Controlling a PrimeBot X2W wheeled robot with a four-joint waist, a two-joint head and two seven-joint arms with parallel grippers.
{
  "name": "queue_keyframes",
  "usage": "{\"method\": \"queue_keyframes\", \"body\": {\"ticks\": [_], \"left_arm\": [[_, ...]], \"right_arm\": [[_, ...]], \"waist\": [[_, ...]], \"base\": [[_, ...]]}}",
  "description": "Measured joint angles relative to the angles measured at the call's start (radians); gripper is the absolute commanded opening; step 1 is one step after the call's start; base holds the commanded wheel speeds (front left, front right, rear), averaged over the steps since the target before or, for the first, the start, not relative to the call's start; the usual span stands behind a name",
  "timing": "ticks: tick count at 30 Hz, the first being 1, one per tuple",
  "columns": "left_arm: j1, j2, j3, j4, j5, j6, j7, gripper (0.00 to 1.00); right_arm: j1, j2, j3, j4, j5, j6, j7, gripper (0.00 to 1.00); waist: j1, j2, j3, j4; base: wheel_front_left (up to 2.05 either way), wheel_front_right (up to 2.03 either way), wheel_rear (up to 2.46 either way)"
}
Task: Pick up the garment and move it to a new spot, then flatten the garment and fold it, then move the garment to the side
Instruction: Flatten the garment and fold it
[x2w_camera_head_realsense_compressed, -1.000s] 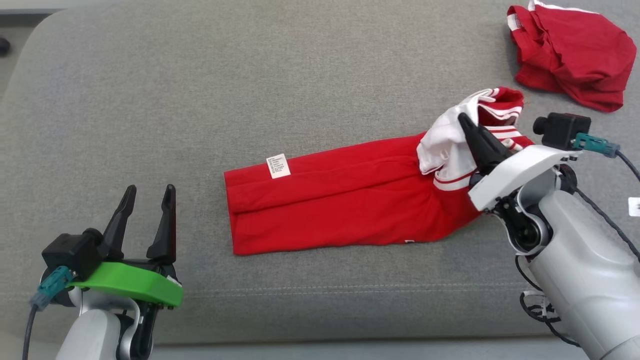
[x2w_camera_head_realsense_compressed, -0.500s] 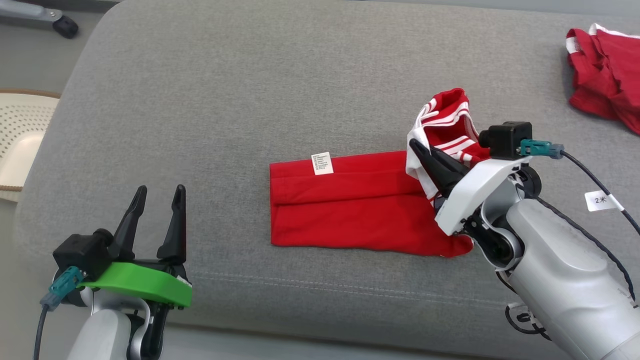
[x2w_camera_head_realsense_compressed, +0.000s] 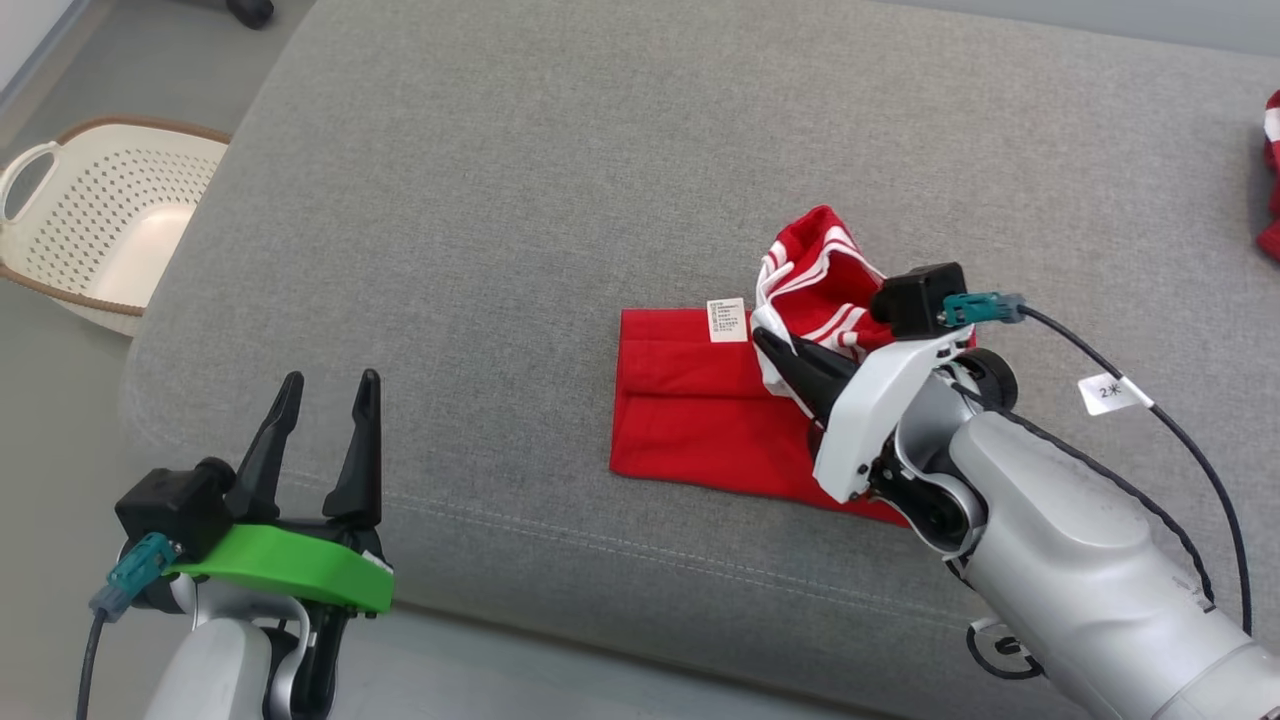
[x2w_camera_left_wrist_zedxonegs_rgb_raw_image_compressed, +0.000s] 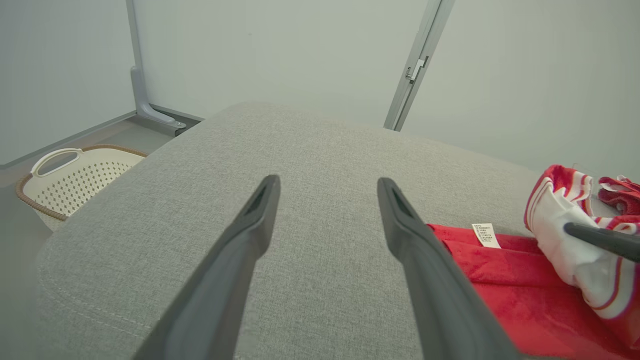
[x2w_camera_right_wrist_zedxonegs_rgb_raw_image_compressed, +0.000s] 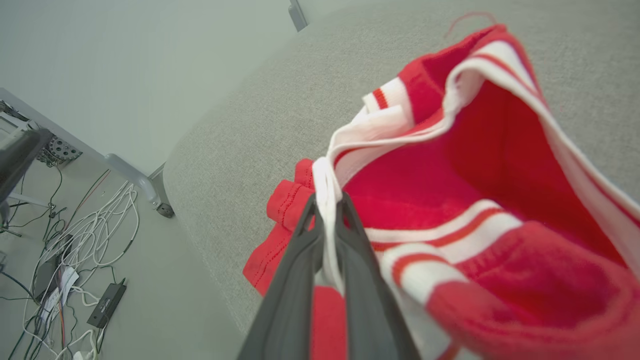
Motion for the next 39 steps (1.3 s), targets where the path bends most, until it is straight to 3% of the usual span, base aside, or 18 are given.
{"method": "queue_keyframes", "body": {"ticks": [8, 9, 10, 11, 12, 13, 14, 15, 29, 39], "left_arm": [[0.000, -0.002, 0.003, -0.001, 0.000, 0.000, 0.000, 1.00], [0.000, -0.002, 0.002, -0.001, 0.000, 0.000, 0.000, 1.00], [0.000, -0.002, 0.002, -0.001, 0.000, 0.000, 0.000, 1.00], [0.000, -0.002, 0.001, -0.001, 0.000, 0.000, 0.000, 1.00], [0.000, -0.002, 0.000, -0.001, 0.000, 0.000, 0.000, 1.00], [0.000, -0.002, -0.001, -0.001, 0.000, 0.000, 0.000, 1.00], [0.000, -0.002, -0.002, -0.001, 0.000, 0.000, 0.000, 1.00], [0.000, -0.002, -0.002, -0.001, 0.000, 0.000, 0.000, 1.00], [0.002, 0.002, 0.008, 0.000, 0.000, 0.000, 0.000, 1.00], [0.039, 0.021, 0.005, -0.002, 0.013, 0.000, 0.000, 1.00]], "right_arm": [[-0.026, 0.068, 0.033, 0.075, -0.019, -0.001, 0.021, 0.00], [-0.030, 0.072, 0.039, 0.084, -0.023, -0.001, 0.023, 0.05], [-0.032, 0.077, 0.040, 0.091, -0.026, -0.001, 0.023, 0.12], [-0.033, 0.083, 0.041, 0.097, -0.026, -0.001, 0.023, 0.38], [-0.035, 0.087, 0.044, 0.104, -0.026, -0.001, 0.023, 0.47], [-0.036, 0.093, 0.047, 0.109, -0.026, -0.001, 0.022, 0.69], [-0.037, 0.098, 0.050, 0.114, -0.026, -0.001, 0.021, 0.96], [-0.038, 0.103, 0.054, 0.114, -0.026, -0.001, 0.019, 1.00], [-0.080, 0.125, 0.075, -0.045, 0.059, -0.001, -0.163, 1.00], [-0.068, -0.046, -0.066, -0.047, 0.059, -0.001, -0.253, 1.00]], "waist": [[0.0000, 0.0000, 0.004, 0.022], [0.0000, 0.0000, 0.005, 0.023], [0.0000, 0.0000, 0.006, 0.025], [0.0000, 0.0000, 0.007, 0.026], [0.0000, 0.0000, 0.008, 0.027], [0.0000, 0.0000, 0.008, 0.028], [0.0000, 0.0000, 0.009, 0.029], [0.0000, 0.0000, 0.010, 0.030], [0.0000, 0.0000, -0.012, -0.004], [0.0000, 0.0000, -0.047, -0.089]], "base": [[0.00, 0.00, 0.00], [0.00, 0.00, 0.00], [0.00, 0.00, 0.00], [0.00, 0.00, 0.00], [0.00, 0.00, 0.00], [0.00, 0.00, 0.00], [0.00, 0.00, 0.00], [0.00, 0.00, 0.00], [0.00, 0.00, 0.00], [0.00, 0.00, 0.00]]}}
